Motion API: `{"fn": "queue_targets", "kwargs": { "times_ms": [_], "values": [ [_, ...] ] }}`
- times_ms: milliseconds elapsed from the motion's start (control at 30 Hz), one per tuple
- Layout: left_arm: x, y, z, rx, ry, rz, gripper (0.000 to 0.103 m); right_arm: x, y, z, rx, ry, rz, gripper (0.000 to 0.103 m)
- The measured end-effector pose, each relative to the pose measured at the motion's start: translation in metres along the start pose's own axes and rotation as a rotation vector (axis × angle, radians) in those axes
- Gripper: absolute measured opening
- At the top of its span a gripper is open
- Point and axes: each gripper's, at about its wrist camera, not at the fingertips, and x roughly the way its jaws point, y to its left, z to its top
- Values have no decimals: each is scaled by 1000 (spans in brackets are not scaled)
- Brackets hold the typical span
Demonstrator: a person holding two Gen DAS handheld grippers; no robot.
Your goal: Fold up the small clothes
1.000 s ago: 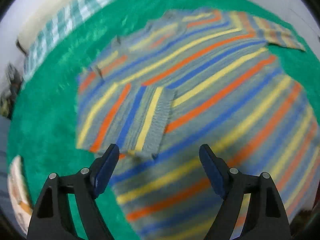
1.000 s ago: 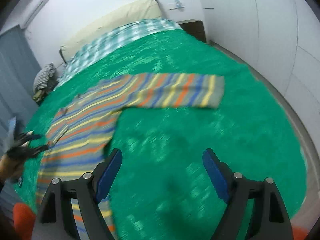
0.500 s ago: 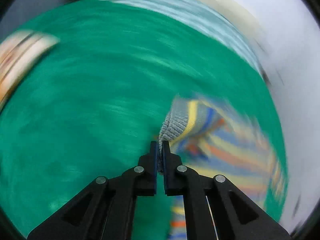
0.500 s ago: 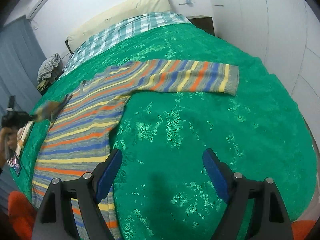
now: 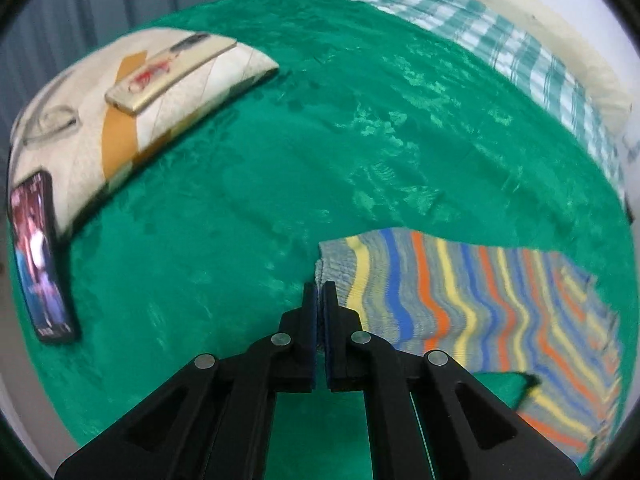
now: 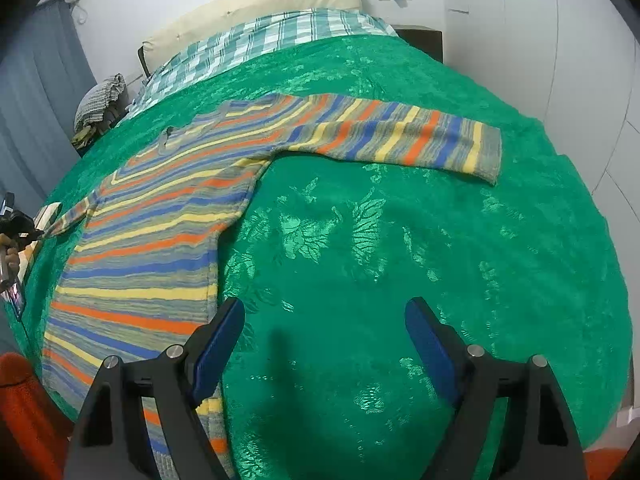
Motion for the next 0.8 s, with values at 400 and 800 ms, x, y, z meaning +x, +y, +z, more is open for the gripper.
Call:
{"fn": "queue_targets", "kwargs": {
  "times_ms": [400, 800],
  "values": [
    [39, 12, -26, 60, 57, 85, 7, 12, 0, -3, -3, 44, -25, 82],
    [-50, 11, -127, 155, -7, -108, 84, 3, -9, 2, 21, -12, -152, 93]
  ]
}}
